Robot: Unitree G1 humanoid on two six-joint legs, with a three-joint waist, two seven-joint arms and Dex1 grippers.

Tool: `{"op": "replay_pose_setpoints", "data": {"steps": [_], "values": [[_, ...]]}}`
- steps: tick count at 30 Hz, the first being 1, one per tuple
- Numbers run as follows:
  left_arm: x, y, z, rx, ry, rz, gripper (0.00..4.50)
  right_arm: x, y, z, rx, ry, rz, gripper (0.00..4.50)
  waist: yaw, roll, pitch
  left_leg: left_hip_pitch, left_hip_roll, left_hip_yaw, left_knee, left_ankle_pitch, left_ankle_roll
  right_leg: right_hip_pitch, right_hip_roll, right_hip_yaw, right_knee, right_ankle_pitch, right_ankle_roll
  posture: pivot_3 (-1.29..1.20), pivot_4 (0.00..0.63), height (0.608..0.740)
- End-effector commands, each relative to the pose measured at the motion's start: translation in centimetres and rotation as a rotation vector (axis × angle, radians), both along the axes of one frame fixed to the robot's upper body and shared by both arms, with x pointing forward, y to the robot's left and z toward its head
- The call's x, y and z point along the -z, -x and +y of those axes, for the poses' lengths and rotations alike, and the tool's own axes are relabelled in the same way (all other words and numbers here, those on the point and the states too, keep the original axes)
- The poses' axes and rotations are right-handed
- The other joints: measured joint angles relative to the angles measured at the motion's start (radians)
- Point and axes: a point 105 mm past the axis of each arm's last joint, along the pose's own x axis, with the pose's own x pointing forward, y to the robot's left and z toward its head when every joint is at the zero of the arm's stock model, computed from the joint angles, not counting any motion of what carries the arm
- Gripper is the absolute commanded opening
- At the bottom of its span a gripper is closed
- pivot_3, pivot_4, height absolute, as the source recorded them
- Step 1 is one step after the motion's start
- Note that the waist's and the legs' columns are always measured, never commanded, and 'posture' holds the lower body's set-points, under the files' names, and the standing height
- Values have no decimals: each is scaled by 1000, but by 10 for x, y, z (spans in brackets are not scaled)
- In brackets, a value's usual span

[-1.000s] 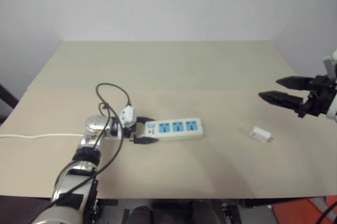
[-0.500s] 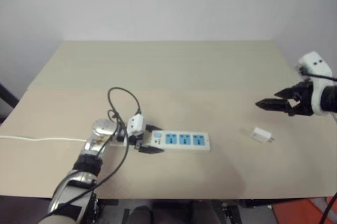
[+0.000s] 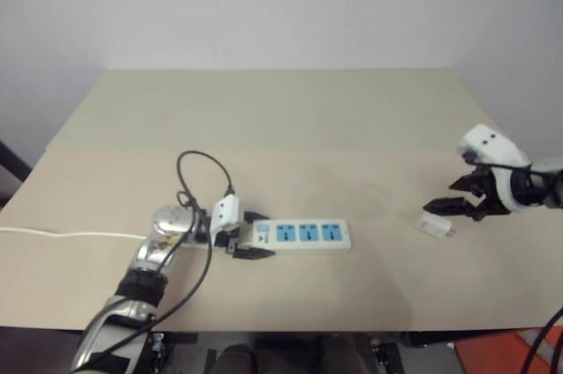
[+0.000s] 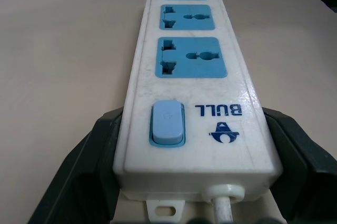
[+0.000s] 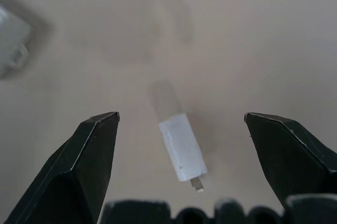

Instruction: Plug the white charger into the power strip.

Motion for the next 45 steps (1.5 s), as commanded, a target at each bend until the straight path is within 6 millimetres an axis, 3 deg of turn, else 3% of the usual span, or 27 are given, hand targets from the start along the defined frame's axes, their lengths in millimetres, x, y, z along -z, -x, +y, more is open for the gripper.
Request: {"op": "replay_pose_setpoints", "data": {"steps": [1, 7, 31, 35, 42, 45], "values": [[5, 7, -5, 40, -23, 17, 3288, -10, -3, 2, -78, 69, -6, 4500, -1, 1, 0, 0, 0, 0, 0, 0, 0, 0, 0, 0, 0, 0, 0, 0, 150, 740], [6, 9, -11, 38, -10, 13, 3288, 0, -6, 14, -149, 113, 99, 4500, 1, 1, -1, 0, 0, 0, 0, 0, 0, 0, 0, 0, 0, 0, 0, 0, 150, 740], [9, 18, -6, -28, -7, 20, 3288, 45, -32, 4, -154, 237, 239, 4500, 0, 4, -2, 0, 0, 0, 0, 0, 0, 0, 0, 0, 0, 0, 0, 0, 150, 740], [8, 17, -4, -36, -12, 19, 3288, 52, -31, 6, -163, 233, 261, 3605, -2, 4, -2, 0, 0, 0, 0, 0, 0, 0, 0, 0, 1, 0, 0, 0, 150, 740], [8, 17, -1, -39, -20, 18, 3288, 60, -24, 9, -178, 226, 293, 1160, -7, 4, -2, 0, 0, 0, 0, 0, 0, 0, 0, 0, 1, 0, 0, 0, 150, 740], [8, 17, -1, -40, -25, 16, 3288, 61, -22, 11, -194, 230, 295, 1158, -8, 4, -2, 0, 0, 0, 0, 0, 0, 1, 0, -1, 1, 0, 0, 0, 150, 740]]}}
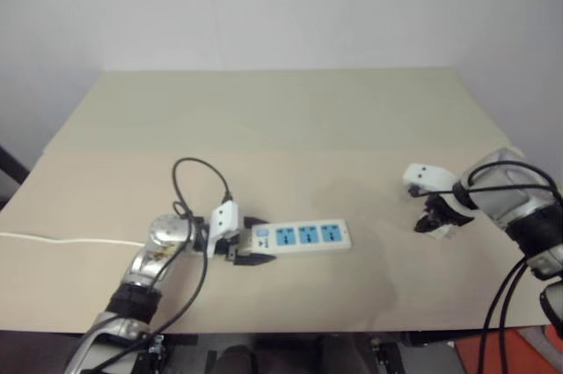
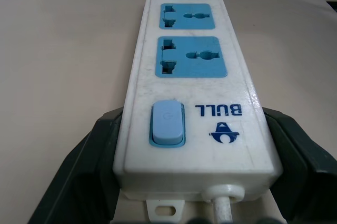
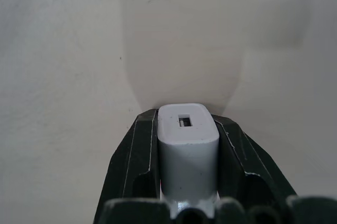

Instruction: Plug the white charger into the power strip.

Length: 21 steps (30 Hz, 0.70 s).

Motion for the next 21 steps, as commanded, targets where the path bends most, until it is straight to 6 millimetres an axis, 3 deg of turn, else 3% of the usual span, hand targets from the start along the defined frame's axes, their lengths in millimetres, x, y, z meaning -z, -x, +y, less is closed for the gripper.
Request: {"op": "replay_pose_setpoints", "data": {"steps": [1, 3, 5, 7, 9, 11, 15, 21], "values": [[5, 5, -1, 26, -31, 13, 3288, -2, 2, 3, -18, -12, -5, 1158, -1, 0, 0, 0, 0, 0, 0, 0, 0, 0, 0, 0, 0, 0, 0, 0, 150, 740], [5, 5, 0, 28, -34, 13, 3288, -12, -4, 11, -20, -45, -55, 1158, -3, 0, 0, 0, 0, 0, 0, 0, 0, 0, 0, 0, 0, 0, 0, 0, 150, 740], [4, 4, 0, 34, -43, 13, 3288, -44, -20, 31, -34, -156, -195, 1158, -6, 0, 0, 0, 0, 0, 0, 0, 0, 0, 0, 0, 0, 0, 0, 0, 150, 740], [3, 3, 1, 36, -50, 13, 3288, -64, -28, 46, -58, -248, -288, 1158, -10, 0, 0, 1, 0, 0, 0, 0, -1, -1, 0, 1, 0, 0, 0, 0, 150, 740], [1, 0, 1, 38, -55, 12, 3288, -99, -32, 79, -118, -474, -424, 1158, -8, 0, 0, 1, 0, 0, 0, 1, -1, -1, 0, 1, 0, 0, 0, 0, 150, 740], [0, -2, 1, 42, -58, 11, 3288, -120, -29, 102, -157, -644, -493, 1158, -6, 0, 0, 0, 0, -2, 0, 1, -1, 0, 0, 0, 1, 0, 0, 0, 150, 740], [-1, -4, 3, 69, -78, -8, 3288, -126, -17, 136, -241, -856, -566, 1158, 1, -1, -1, -1, 0, -4, 0, 1, -1, 0, 0, -3, 2, 0, 0, 0, 150, 740], [-3, -10, 8, 67, -85, -23, 3288, -105, -5, 175, -276, -1069, -591, 1158, -6, -1, -1, -1, 0, -3, 0, 1, -1, -1, 0, -3, 2, 0, 0, 0, 150, 740]]}}
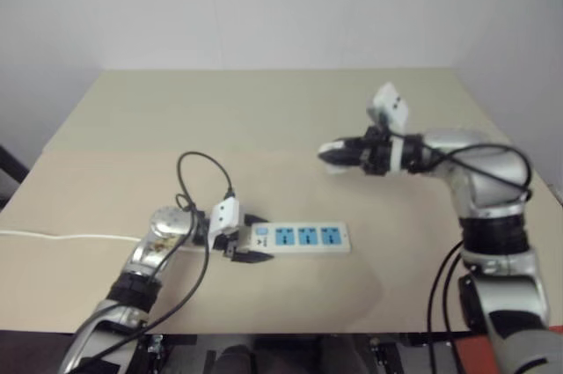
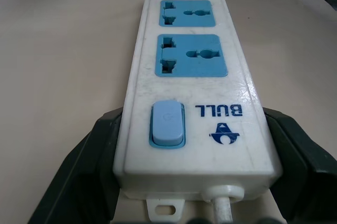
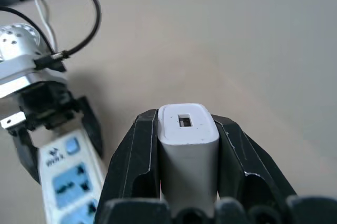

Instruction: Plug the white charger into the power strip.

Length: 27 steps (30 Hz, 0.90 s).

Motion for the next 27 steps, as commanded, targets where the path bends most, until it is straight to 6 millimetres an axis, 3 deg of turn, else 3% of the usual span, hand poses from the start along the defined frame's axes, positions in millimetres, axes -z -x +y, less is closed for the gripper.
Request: {"op": "replay_pose_setpoints", "data": {"steps": [1, 6, 14, 27], "values": [[0, -3, 6, 6, -41, -18, 3288, -16, 8, 18, -37, -113, -95, 1158, -4, 0, 0, 0, 0, 0, 0, 0, 0, 0, 0, 0, 1, 0, 0, 0, 150, 740], [1, -4, 8, 0, -46, -24, 3288, -3, 22, 38, -117, -201, -114, 1158, -7, 0, 0, 1, 0, -1, 0, 1, -1, 0, 1, 0, 2, 0, -1, 0, 150, 740], [8, -2, 11, -5, -62, -16, 3288, 31, 34, 61, -235, -200, -111, 1158, -11, 0, 0, 2, 0, -1, 0, 1, -2, 1, 1, 0, 1, 0, -1, 0, 150, 740], [9, 7, 13, 1, -44, 47, 3288, 71, 35, 69, -282, -158, -80, 1158, -21, 0, 0, 3, 0, -1, 0, 1, -2, 2, 1, 0, 1, 0, -1, 0, 150, 740]]}}
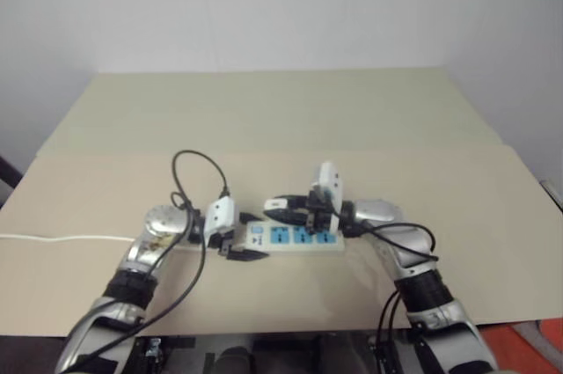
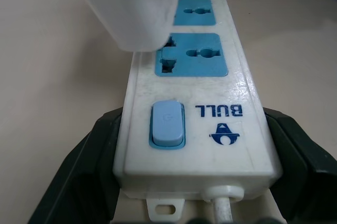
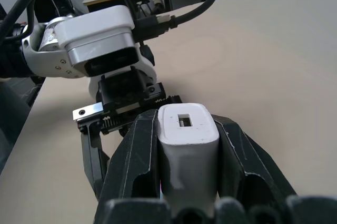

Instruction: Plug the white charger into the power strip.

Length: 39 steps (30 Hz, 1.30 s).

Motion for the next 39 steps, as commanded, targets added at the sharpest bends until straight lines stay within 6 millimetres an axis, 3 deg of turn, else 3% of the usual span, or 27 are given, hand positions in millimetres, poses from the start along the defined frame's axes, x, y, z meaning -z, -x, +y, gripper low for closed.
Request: {"op": "replay_pose_setpoints", "data": {"steps": [1, 8, 15, 23, 39], "values": [[7, 8, 5, 14, -33, 56, 3288, 4, 2, 3, -11, -1, -23, 1158, -6, 0, 0, 0, 0, 0, 0, 0, 0, 0, 0, 0, 0, 0, 0, 0, 150, 740], [8, 14, 7, 42, -47, 93, 3288, 18, -4, 2, 11, 9, -17, 1158, -14, 0, -1, 1, 0, 0, 0, 0, 0, 0, 0, 0, 0, 0, 0, 0, 150, 740], [8, 15, 8, 44, -58, 85, 3288, 16, 8, 20, -52, -25, -22, 1158, -14, -1, -1, 2, 1, 0, -1, 0, 0, 1, 1, 1, 0, 0, 0, 0, 150, 740], [9, 16, 8, 37, -60, 74, 3288, 22, 14, 26, -84, -21, -12, 1158, -14, -1, -1, 2, 1, 0, -1, 0, 0, 1, 1, 1, 0, 0, 0, 0, 150, 740], [12, 21, 11, 21, -73, 63, 3288, 48, 10, -8, -57, 77, -19, 1158, -11, -2, -3, 4, 0, 0, -2, 0, 0, 2, 0, 1, 0, 0, 0, 0, 150, 740]]}}
